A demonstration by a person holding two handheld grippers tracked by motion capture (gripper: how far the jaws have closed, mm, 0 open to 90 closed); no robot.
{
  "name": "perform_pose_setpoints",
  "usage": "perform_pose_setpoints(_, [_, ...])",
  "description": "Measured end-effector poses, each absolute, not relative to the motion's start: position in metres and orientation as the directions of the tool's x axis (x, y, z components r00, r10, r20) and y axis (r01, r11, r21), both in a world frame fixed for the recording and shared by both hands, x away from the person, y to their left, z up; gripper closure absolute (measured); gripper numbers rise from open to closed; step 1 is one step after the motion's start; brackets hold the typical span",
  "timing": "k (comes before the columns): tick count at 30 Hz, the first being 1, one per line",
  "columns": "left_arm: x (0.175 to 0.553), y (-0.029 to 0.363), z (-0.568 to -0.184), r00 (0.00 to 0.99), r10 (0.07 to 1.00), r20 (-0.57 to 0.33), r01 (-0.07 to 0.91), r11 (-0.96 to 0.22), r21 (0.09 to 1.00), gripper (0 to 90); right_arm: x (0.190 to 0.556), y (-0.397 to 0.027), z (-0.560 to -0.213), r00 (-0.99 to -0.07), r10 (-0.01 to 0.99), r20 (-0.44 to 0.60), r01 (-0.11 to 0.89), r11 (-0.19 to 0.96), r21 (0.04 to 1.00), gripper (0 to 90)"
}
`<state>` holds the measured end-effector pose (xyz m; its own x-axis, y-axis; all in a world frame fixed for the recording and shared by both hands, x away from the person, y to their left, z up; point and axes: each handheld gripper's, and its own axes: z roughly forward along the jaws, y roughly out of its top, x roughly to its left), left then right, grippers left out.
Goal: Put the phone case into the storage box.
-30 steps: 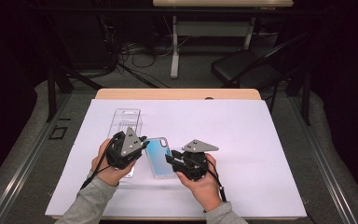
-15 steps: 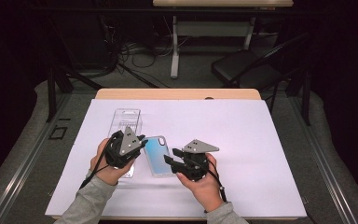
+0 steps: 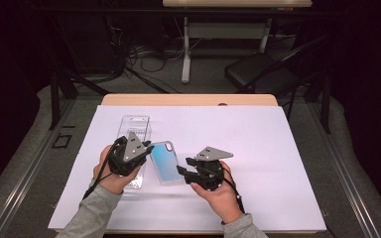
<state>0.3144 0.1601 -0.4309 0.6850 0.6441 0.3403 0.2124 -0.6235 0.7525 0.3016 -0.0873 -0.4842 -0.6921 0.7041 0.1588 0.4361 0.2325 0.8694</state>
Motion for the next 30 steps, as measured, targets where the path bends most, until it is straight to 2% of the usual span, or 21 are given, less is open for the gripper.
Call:
perform_pose_setpoints(8, [0.316,0.164,-0.428,0.678,0.654,0.336,0.214,-0.613,0.761,80.2,0.304,-0.102,-0.481,-0.665,0.739,0.109,0.386,0.215,0.897,46.2])
perform_pose_setpoints(18, [0.319,0.169,-0.426,0.67,0.665,0.33,0.214,-0.599,0.772,80.2,0.304,-0.117,-0.48,-0.621,0.78,0.083,0.38,0.207,0.902,35.9])
perform_pose_setpoints(24, [0.32,0.173,-0.425,0.661,0.676,0.326,0.219,-0.589,0.778,80.2,0.302,-0.123,-0.478,-0.605,0.792,0.078,0.386,0.206,0.899,33.7])
perform_pose_setpoints(30, [0.32,0.175,-0.423,0.658,0.68,0.324,0.218,-0.583,0.783,80.2,0.297,-0.136,-0.479,-0.575,0.817,0.045,0.389,0.224,0.894,24.8])
